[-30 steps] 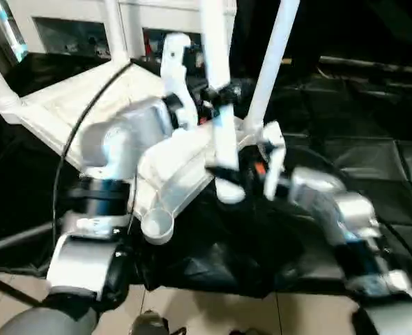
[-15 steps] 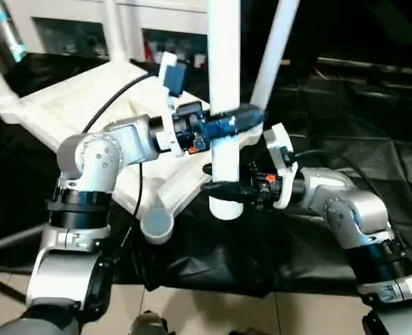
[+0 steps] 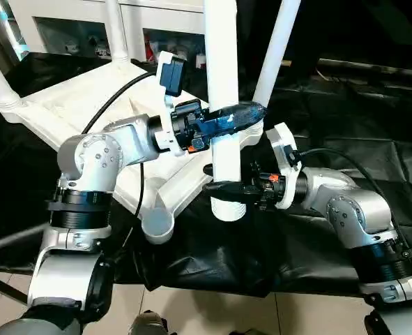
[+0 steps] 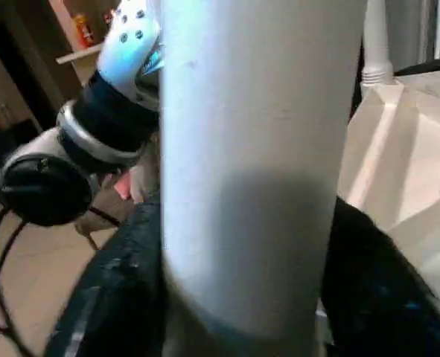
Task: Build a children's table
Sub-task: Pick table leg
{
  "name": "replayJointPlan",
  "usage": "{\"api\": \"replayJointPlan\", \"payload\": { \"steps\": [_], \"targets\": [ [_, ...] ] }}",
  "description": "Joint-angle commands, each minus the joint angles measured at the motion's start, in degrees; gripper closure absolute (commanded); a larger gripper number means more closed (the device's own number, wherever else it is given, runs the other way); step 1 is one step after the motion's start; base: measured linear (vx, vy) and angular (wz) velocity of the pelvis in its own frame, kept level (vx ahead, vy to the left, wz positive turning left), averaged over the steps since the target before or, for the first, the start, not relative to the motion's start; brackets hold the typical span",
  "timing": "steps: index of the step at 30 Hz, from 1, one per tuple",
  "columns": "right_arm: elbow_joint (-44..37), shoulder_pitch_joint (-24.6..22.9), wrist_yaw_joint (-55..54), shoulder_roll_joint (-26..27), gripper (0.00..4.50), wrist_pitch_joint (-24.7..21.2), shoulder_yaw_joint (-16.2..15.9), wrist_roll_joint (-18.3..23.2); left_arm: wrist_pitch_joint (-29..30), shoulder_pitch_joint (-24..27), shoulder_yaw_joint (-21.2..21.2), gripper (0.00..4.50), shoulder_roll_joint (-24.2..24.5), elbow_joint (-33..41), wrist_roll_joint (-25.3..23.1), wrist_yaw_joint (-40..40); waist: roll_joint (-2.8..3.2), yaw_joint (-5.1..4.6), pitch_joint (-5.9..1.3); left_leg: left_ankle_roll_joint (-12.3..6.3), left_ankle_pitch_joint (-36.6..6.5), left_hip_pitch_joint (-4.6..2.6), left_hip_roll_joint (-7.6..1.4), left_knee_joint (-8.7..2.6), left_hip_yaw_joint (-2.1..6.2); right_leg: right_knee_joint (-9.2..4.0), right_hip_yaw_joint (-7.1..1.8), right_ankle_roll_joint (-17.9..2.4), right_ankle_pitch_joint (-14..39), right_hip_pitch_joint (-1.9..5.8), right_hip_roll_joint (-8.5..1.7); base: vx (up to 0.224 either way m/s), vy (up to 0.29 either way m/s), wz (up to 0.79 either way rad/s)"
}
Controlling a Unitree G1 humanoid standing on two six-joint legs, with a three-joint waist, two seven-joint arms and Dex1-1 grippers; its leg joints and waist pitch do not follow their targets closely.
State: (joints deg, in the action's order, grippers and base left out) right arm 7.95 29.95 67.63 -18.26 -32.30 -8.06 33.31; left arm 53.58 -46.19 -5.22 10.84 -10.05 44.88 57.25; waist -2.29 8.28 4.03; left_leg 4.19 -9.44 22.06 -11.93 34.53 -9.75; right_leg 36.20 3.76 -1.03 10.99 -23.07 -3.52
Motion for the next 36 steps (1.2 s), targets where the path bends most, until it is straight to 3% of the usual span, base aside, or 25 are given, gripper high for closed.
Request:
{"api": "replayJointPlan", "payload": {
  "steps": [1, 4, 5, 7, 8, 9, 10, 12, 15, 17, 21, 22, 27, 28, 29, 32, 33, 35, 36],
  "targets": [
    [1.9, 0.7, -6.2, 0.5, 1.41, 3.3, 1.3, -4.6, -1.6, -1.1, 1.1, 2.45, -1.0, 1.5, -0.8, -1.2, -0.23, -0.02, -4.85, 0.11, -5.6, -0.89, -1.15, -3.59, 0.07, -3.70, -2.57, -11.0, 5.1, 3.43, -4.38, 0.000, 0.000, 0.00],
    [4.0, 1.5, -12.7, 2.3, 1.33, 6.1, 1.3, -8.3, -3.6, -1.1, 1.2, 2.46, -1.7, 2.1, -2.9, -4.7, -0.18, -0.24, -4.81, 0.84, -5.8, -1.02, -1.18, -3.68, 0.09, -3.72, -2.58, -10.6, 5.9, 3.28, -4.41, 0.000, 0.000, 0.00],
    [5.2, 2.1, -16.9, 3.8, 1.33, 6.2, 2.0, -9.4, -5.5, -1.3, 1.4, 2.46, -2.2, 2.0, -5.3, -8.0, -0.42, -0.36, -4.81, 0.89, -5.9, -0.95, -1.10, -3.70, 0.06, -3.79, -2.56, -10.4, 6.2, 3.47, -4.38, 0.000, 0.000, 0.00],
    [6.1, 2.6, -20.3, 5.2, 1.33, 6.2, 2.5, -10.1, -7.7, -1.5, 2.1, 2.46, -2.5, 1.8, -8.2, -11.1, -0.18, -0.38, -4.85, 1.04, -5.7, -1.08, -1.20, -3.73, 0.09, -3.74, -2.63, -10.3, 6.0, 3.33, -4.42, 0.000, 0.000, 0.00],
    [7.7, 3.2, -26.2, 7.6, 1.33, 6.2, 2.8, -11.6, -10.3, -2.2, 5.2, 2.46, -2.5, 1.0, -16.3, -20.0, -0.31, -0.34, -4.82, 1.12, -5.2, -1.04, -1.40, -3.86, 0.23, -3.74, -2.69, -9.8, 5.7, 3.31, -4.38, 0.000, 0.000, 0.00],
    [7.7, 3.2, -26.3, 7.6, 1.33, 6.2, 2.8, -11.7, -10.3, -2.2, 5.3, 2.46, -2.6, 1.0, -16.4, -20.3, -0.26, -0.43, -4.90, 1.52, -5.3, -1.35, -1.32, -3.84, 0.17, -3.63, -2.64, -9.4, 5.6, 3.18, -4.32, 0.000, 0.000, 0.00],
    [8.6, 3.6, -28.3, 8.6, 1.33, 6.3, 2.9, -12.3, -10.1, -2.7, 6.3, 2.46, -2.9, 0.8, -19.9, -25.5, -0.29, -0.42, -4.88, 1.55, -5.4, -1.35, -1.37, -3.80, 0.10, -3.63, -2.70, -9.3, 5.3, 3.15, -4.34, 0.000, 0.000, 0.00],
    [9.2, 3.8, -29.0, 9.0, 1.33, 6.3, 2.9, -12.5, -9.7, -3.0, 6.7, 2.55, -3.1, 0.8, -21.0, -27.5, -0.56, -0.36, -4.89, 1.41, -5.1, -1.11, -1.24, -3.83, 0.08, -3.58, -2.70, -9.0, 4.7, 3.41, -4.32, 0.000, 0.000, 0.00],
    [11.0, 4.5, -30.5, 10.0, 1.33, 7.0, 3.1, -13.2, -9.6, -3.5, 6.1, 2.59, -4.2, 0.7, -22.2, -30.9, -0.57, -0.42, -4.96, 1.29, -3.9, -0.84, -1.09, -3.71, 0.05, -3.30, -2.69, -9.2, 2.3, 3.54, -4.27, 0.000, 0.000, 0.00],
    [12.6, 5.3, -32.0, 10.8, 1.60, 7.5, 3.4, -13.8, -9.1, -3.8, 6.7, 2.60, -4.4, 0.9, -23.1, -31.7, -0.85, -0.45, -4.89, 1.03, -4.1, -0.78, -0.96, -3.66, -0.02, -3.40, -2.68, -9.5, 2.7, 3.56, -4.33, 0.000, 0.000, 0.00],
    [12.8, 5.7, -31.9, 11.1, 1.78, 7.2, 3.2, -13.8, -9.4, -3.8, 7.3, 2.60, -4.7, 1.0, -24.0, -32.8, -0.71, -0.52, -4.85, 0.87, -4.5, -0.96, -1.07, -3.66, -0.01, -3.49, -2.70, -9.4, 3.4, 3.44, -4.32, 0.000, 0.000, 0.00],
    [12.6, 5.7, -31.8, 11.0, 2.05, 7.0, 3.1, -13.7, -9.3, -3.8, 7.3, 2.60, -4.7, 1.0, -24.0, -32.9, -0.66, -0.47, -4.86, 0.85, -4.4, -0.97, -1.06, -3.65, -0.02, -3.46, -2.71, -9.4, 3.2, 3.42, -4.28, 0.000, 0.000, 0.00],
    [12.4, 5.4, -30.4, 10.5, 2.42, 7.0, 2.8, -13.6, -9.2, -3.9, 7.1, 2.61, -4.5, 1.0, -24.1, -33.6, -0.73, -0.37, -4.90, 0.93, -4.7, -1.05, -1.11, -3.65, 0.00, -3.39, -2.68, -9.7, 2.5, 3.41, -4.26, 0.000, 0.000, 0.00],
    [12.1, 5.3, -29.1, 10.2, 2.45, 6.9, 3.1, -13.1, -9.9, -3.8, 7.5, 2.05, -4.1, 1.1, -23.9, -31.8, -0.73, -0.35, -4.90, 0.91, -4.7, -1.04, -1.10, -3.66, 0.01, -3.41, -2.69, -9.7, 2.5, 3.40, -4.26, 0.000, 0.000, 0.00],
    [12.1, 5.3, -28.9, 10.1, 2.48, 6.9, 3.1, -13.0, -10.1, -3.8, 7.5, 1.91, -4.1, 1.1, -23.9, -31.5, -0.68, -0.36, -4.88, 1.00, -5.0, -1.02, -1.09, -3.69, 0.01, -3.49, -2.67, -9.6, 2.9, 3.43, -4.28, 0.000, 0.000, 0.00],
    [11.3, 5.0, -25.8, 8.9, 2.51, 6.9, 3.3, -11.8, -10.7, -3.7, 6.5, 1.85, -4.2, 0.9, -21.8, -28.8, -0.72, -0.30, -4.88, 0.95, -5.2, -1.05, -1.04, -3.62, -0.04, -3.51, -2.69, -9.9, 2.7, 3.48, -4.26, 0.000, 0.000, 0.00],
    [10.9, 4.9, -24.7, 8.3, 2.52, 6.7, 3.3, -11.5, -10.7, -3.9, 5.7, 1.56, -4.5, 0.5, -21.1, -28.8, -0.73, -0.27, -4.94, 0.93, -4.8, -1.00, -1.07, -3.61, 0.01, -3.31, -2.68, -10.2, 1.8, 3.53, -4.22, 0.000, 0.000, 0.00],
    [10.5, 4.8, -23.9, 7.4, 2.54, 6.4, 3.4, -11.3, -10.2, -4.2, 4.6, 1.44, -4.4, -0.6, -19.8, -28.5, -0.83, -0.31, -4.95, 0.60, -4.3, -0.90, -1.00, -3.54, 0.01, -3.22, -2.64, -10.6, 0.7, 3.64, -4.20, 0.000, 0.000, 0.00],
    [10.6, 4.9, -24.0, 7.3, 2.54, 6.3, 3.4, -11.4, -10.2, -4.1, 4.6, 1.79, -4.2, -0.7, -19.8, -28.3, -0.85, -0.30, -4.95, 0.47, -4.2, -0.91, -0.93, -3.50, -0.04, -3.25, -2.64, -10.7, 0.6, 3.63, -4.18, 0.000, 0.000, 0.00]
  ]
}}
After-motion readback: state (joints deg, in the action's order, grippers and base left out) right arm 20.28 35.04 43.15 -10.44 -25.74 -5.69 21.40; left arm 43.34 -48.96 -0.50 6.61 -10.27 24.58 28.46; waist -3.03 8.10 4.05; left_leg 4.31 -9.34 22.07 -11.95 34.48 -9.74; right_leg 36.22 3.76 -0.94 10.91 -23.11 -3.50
